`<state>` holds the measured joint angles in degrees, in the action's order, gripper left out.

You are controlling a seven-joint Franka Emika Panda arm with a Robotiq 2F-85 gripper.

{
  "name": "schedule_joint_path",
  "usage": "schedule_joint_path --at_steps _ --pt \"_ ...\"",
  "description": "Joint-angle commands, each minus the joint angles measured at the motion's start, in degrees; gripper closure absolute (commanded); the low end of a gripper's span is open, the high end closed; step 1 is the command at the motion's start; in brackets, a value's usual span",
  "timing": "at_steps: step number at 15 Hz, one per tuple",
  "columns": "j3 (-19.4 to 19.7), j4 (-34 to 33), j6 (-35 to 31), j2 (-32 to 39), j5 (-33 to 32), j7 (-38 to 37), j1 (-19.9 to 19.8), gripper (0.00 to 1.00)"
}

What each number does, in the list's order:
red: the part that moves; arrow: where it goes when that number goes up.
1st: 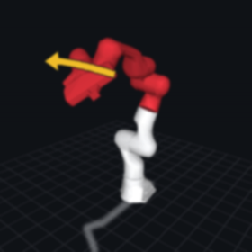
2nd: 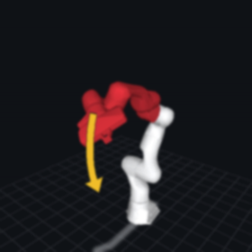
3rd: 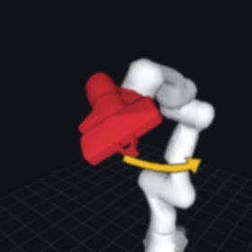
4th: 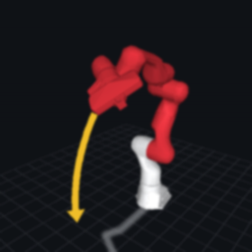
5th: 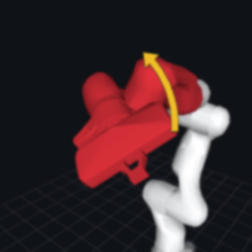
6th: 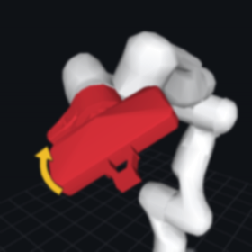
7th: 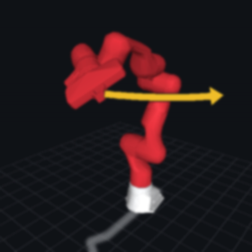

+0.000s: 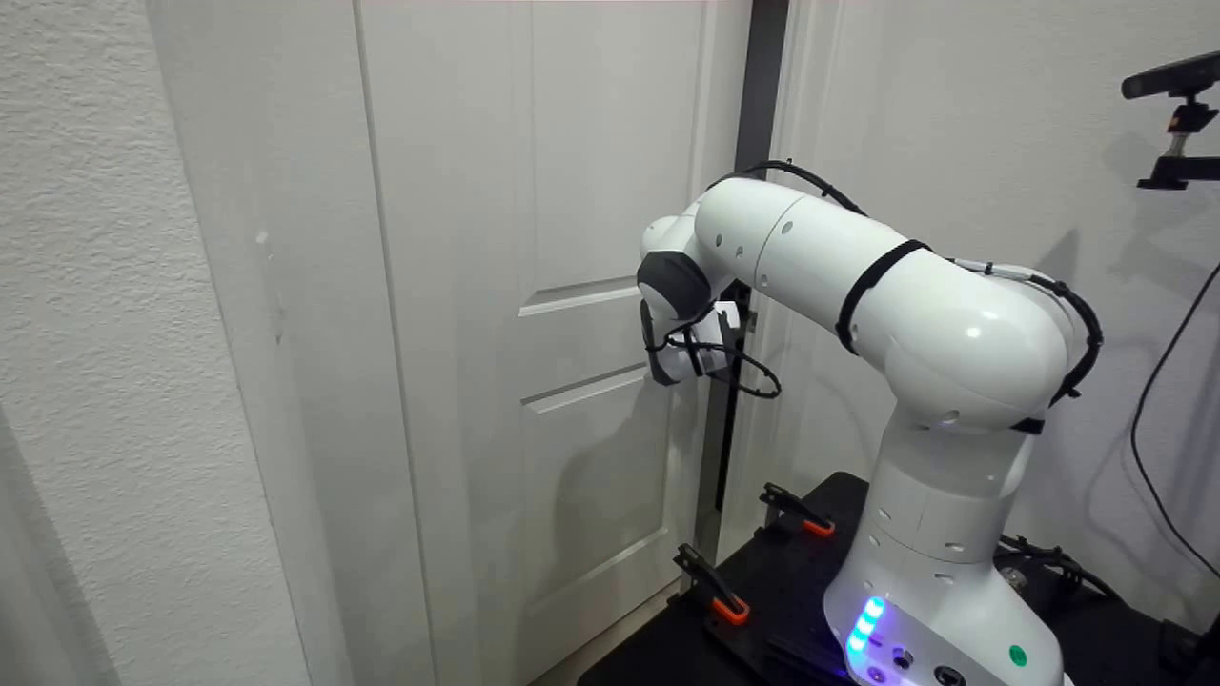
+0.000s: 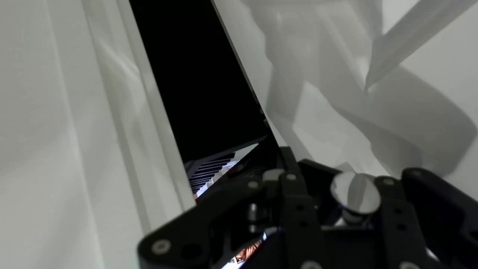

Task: Open the door

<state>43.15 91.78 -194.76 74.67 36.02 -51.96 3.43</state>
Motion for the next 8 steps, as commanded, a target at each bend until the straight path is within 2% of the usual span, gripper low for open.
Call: schedule_joint_path --at_steps 1,8 --pt "0.8 -2.1 0.2 1.3 1.0 -1.1 -0.5 0.64" --pt "1.3 -2.3 0.6 0.0 1.5 -1.1 -0.4 0.12"
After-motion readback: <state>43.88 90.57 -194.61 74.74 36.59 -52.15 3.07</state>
